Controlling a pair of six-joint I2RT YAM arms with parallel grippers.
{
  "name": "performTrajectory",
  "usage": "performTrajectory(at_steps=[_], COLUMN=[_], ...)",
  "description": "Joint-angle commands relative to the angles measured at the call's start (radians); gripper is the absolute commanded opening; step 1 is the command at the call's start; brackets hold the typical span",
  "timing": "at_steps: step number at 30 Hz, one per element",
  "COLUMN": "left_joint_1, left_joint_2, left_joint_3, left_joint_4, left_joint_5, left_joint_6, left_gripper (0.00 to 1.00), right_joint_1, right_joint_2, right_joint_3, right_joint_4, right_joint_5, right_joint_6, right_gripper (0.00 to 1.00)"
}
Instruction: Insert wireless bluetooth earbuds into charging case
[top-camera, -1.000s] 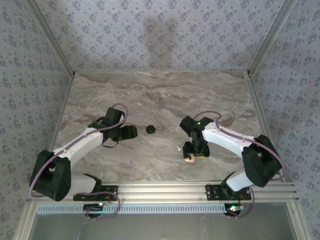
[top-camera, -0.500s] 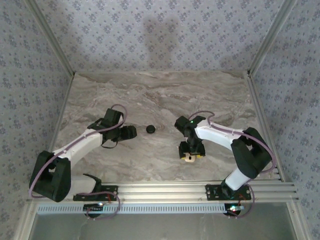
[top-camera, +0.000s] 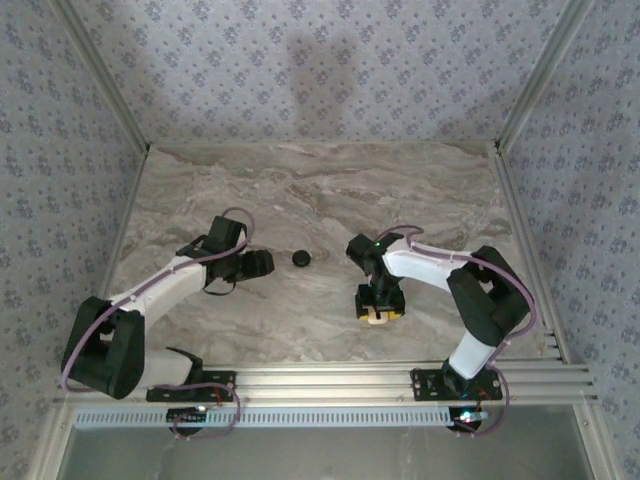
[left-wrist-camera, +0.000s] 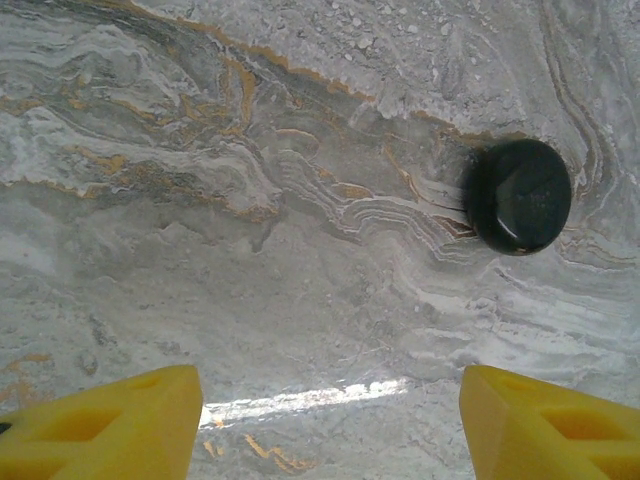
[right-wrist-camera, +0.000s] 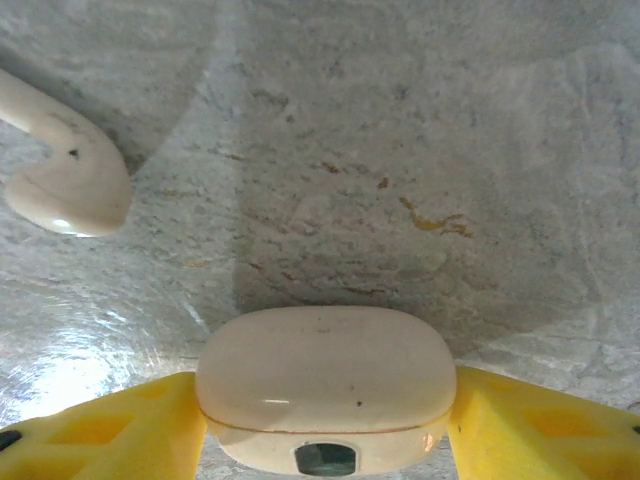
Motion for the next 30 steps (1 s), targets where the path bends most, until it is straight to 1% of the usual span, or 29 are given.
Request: performTrajectory(at_steps=[1, 4, 6, 8, 13, 18, 22, 26, 30], left_joint_1=[0.007, 0.007, 0.007, 0.007, 0.007, 0.007, 0.007, 0.007, 0.005], left_joint_2=[0.008, 0.010, 0.013, 0.019, 0.016, 0.014, -0.009, -0.063, -0.132], left_joint_3=[0.005, 0.005, 0.007, 0.013, 0.018, 0.061, 0.079, 0.041, -0.012], left_joint_4=[0.023, 0.031, 0.039, 0.041, 0.065, 0.074, 0.088, 0.162, 0.272], left_joint_5=[0.019, 0.020, 0.031, 0.046, 0.060, 0.104, 0.117, 0.159, 0.210], left_joint_6=[-0.006, -0.005, -0.004, 0.005, 0.028, 0.066, 0.093, 0.114, 0.132], left_gripper=[0.69, 0.69, 0.69, 0.69, 0.69, 0.68, 0.67, 0.65, 0.64], right_joint_1=[-0.007, -0.007, -0.007, -0.005, -0.005, -0.004, -0.005, -0.006, -0.010], right_joint_2=[0.018, 0.028, 0.024, 0.016, -0.024, -0.133, -0.237, -0.342, -0.456], right_joint_3=[-0.009, -0.009, -0.022, -0.043, -0.066, -0.096, -0.142, -0.186, -0.240], right_joint_4=[-0.017, -0.027, -0.022, 0.001, 0.073, 0.174, 0.265, 0.328, 0.402], right_joint_5=[0.016, 0.035, 0.050, 0.052, 0.066, 0.101, 0.109, 0.153, 0.177], right_joint_6=[0.019, 0.017, 0.020, 0.033, 0.065, 0.110, 0.149, 0.179, 0.218], right_gripper=[0.65, 0.66, 0.68, 0.68, 0.59, 0.55, 0.51, 0.50, 0.50])
